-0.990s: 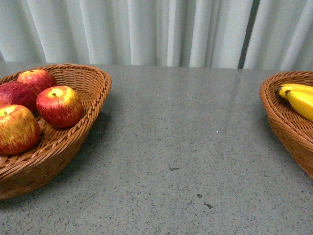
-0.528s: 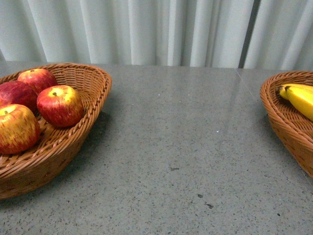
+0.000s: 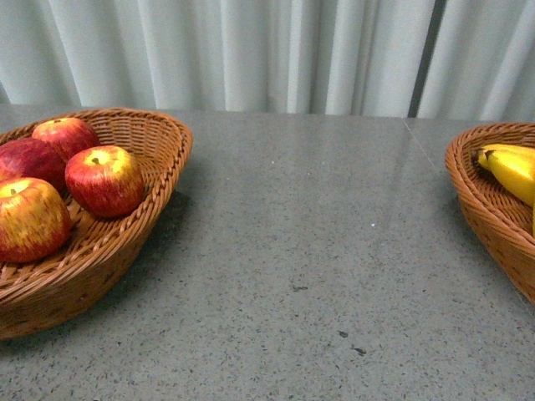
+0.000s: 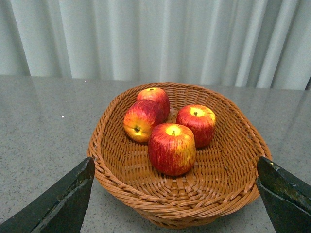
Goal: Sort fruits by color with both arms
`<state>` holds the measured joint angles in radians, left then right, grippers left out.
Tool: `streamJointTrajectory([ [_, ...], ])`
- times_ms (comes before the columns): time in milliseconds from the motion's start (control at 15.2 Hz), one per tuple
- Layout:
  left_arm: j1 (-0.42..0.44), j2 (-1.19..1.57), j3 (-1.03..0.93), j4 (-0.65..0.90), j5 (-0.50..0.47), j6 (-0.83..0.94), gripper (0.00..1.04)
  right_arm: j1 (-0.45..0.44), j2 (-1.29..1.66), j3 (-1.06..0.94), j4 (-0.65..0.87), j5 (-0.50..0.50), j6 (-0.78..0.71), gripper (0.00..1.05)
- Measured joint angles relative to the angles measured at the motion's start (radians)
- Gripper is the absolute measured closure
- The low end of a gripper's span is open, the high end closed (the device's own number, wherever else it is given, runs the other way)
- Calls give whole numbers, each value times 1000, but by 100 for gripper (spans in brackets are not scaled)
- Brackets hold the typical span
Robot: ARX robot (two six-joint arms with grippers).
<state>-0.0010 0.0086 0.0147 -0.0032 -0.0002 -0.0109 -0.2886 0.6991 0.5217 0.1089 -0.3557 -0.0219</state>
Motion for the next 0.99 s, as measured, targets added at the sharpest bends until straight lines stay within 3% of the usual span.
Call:
streamJointTrajectory([
  [132,0,0,0,0,1,0,7,-15,-273,-137,-142,63,7,67],
  [330,0,0,0,-1,-1,0,7,64,-496,-245,-168,130,7,103],
  [462,0,0,0,0,0,0,7,131,-528,-315,-158,195,11,103],
  [594,0,0,0,0,-2,0,7,285,-569,-354,-145,334,13,103],
  [990,0,0,0,0,0,0,7,288,-629,-437,-123,356,14,103],
])
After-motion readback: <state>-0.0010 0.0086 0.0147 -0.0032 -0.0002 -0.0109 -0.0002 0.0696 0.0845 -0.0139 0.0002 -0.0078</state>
